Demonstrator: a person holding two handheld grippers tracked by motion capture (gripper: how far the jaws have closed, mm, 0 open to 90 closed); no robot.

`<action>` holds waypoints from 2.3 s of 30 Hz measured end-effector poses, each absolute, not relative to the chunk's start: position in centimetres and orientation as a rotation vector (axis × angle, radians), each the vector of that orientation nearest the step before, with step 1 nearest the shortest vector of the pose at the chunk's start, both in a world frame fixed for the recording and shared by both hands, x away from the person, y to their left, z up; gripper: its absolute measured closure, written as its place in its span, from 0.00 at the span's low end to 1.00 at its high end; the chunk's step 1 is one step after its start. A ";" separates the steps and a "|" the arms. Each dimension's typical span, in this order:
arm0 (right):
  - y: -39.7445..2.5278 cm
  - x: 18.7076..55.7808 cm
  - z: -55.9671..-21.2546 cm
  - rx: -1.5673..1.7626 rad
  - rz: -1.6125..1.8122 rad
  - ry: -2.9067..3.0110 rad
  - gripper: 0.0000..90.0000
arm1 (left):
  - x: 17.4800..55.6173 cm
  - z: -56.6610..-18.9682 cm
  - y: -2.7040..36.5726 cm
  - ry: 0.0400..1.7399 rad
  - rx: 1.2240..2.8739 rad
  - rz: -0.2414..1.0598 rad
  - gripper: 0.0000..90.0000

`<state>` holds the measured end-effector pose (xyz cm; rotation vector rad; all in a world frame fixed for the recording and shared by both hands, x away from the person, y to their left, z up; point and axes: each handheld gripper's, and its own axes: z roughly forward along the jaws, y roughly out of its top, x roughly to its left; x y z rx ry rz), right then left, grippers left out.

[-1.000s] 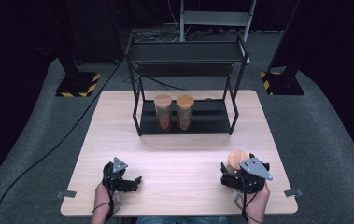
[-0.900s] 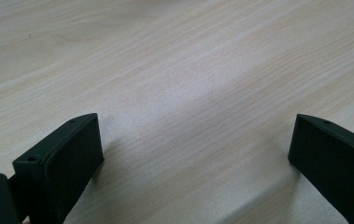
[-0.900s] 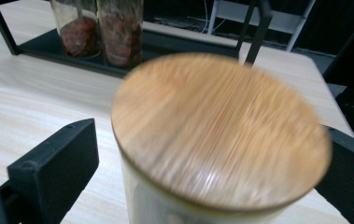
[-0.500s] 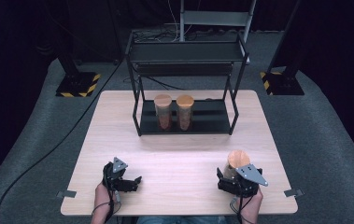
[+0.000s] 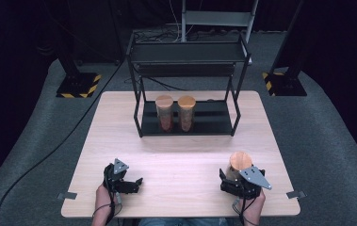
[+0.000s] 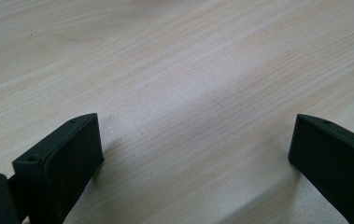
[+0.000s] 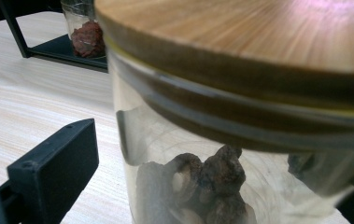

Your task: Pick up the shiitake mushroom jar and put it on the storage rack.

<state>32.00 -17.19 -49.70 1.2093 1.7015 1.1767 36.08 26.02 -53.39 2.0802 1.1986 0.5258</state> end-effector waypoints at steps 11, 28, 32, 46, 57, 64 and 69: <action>-17.1 31.9 -50.1 1.209 1.174 1.706 0.11 | 36.1 -53.4 26.0 1.199 2.080 0.526 0.02; -17.7 31.7 -50.3 1.241 1.197 1.663 0.27 | 36.1 -53.4 26.0 1.199 2.081 0.526 0.02; -17.7 31.7 -50.3 1.237 1.196 1.659 0.28 | 36.1 -53.4 26.0 1.199 2.080 0.527 0.02; -17.8 31.3 -49.1 1.203 1.197 1.643 0.28 | 36.1 -53.4 26.0 1.199 2.080 0.527 0.02; -17.6 31.6 -48.4 1.191 1.208 1.644 0.28 | 36.1 -53.4 26.0 1.199 2.080 0.527 0.02; -17.4 31.9 -48.0 1.178 1.201 1.656 0.28 | 36.1 -53.4 26.0 1.201 2.078 0.526 0.02; -17.3 32.1 -47.8 1.168 1.204 1.659 0.28 | 36.1 -53.4 26.0 1.200 2.078 0.526 0.02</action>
